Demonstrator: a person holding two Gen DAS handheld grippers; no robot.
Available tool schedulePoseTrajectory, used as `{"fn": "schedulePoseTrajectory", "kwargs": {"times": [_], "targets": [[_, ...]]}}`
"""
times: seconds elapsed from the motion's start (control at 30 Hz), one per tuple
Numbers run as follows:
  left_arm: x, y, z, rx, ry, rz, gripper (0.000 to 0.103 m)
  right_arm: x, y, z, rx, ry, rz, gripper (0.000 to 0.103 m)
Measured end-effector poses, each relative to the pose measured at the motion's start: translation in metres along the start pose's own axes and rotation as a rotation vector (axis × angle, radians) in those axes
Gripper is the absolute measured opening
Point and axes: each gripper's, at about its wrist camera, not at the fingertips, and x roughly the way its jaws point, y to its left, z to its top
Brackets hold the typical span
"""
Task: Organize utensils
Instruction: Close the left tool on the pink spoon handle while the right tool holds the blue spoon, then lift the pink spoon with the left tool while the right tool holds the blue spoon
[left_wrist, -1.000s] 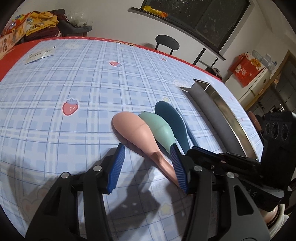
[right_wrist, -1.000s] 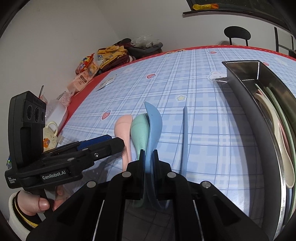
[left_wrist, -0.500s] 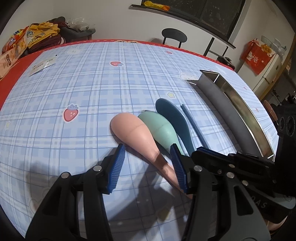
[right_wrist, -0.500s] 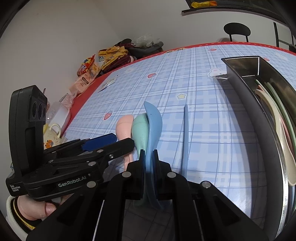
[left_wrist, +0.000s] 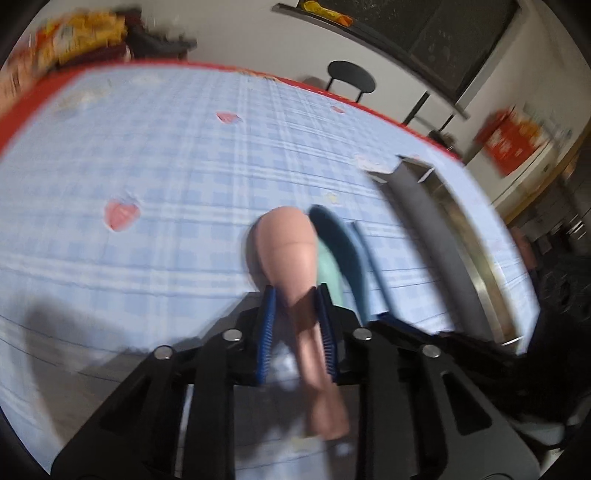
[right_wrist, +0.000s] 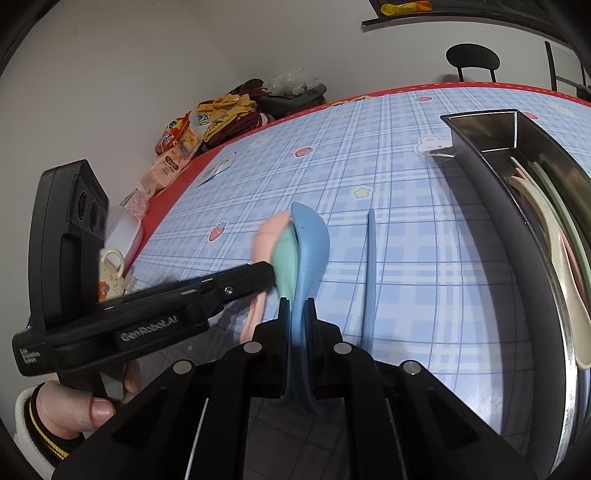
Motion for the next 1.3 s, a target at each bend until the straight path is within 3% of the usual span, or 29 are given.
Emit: {"fn": "schedulePoseTrajectory", "kwargs": {"times": [0.2,0.37,0.47,0.7,0.8,1.07,1.3], "targets": [[0.005,0.007,0.003,-0.074,-0.006,-0.062,0.026,0.001,0.000,0.001,0.000,0.003,0.003,0.010],[0.005,0.003,0.006,-0.041,-0.001,-0.043,0.027,0.001,0.000,0.001,0.001,0.004,0.004,0.010],[0.004,-0.003,0.008,0.015,0.006,0.026,0.027,0.001,0.000,0.001,0.003,0.005,0.007,0.010],[-0.001,-0.002,0.008,0.070,0.013,0.093,0.025,0.002,0.000,0.001,0.006,0.006,0.012,0.009],[-0.004,-0.007,0.005,0.157,0.024,0.188,0.025,0.002,0.000,0.001,0.006,0.006,0.012,0.009],[0.000,-0.022,-0.007,0.382,0.023,0.413,0.043,0.002,0.000,0.000,0.006,0.007,0.013,0.009],[0.001,-0.024,-0.006,0.426,0.024,0.434,0.045,0.002,0.000,-0.001,0.004,0.008,0.014,0.009]]}}
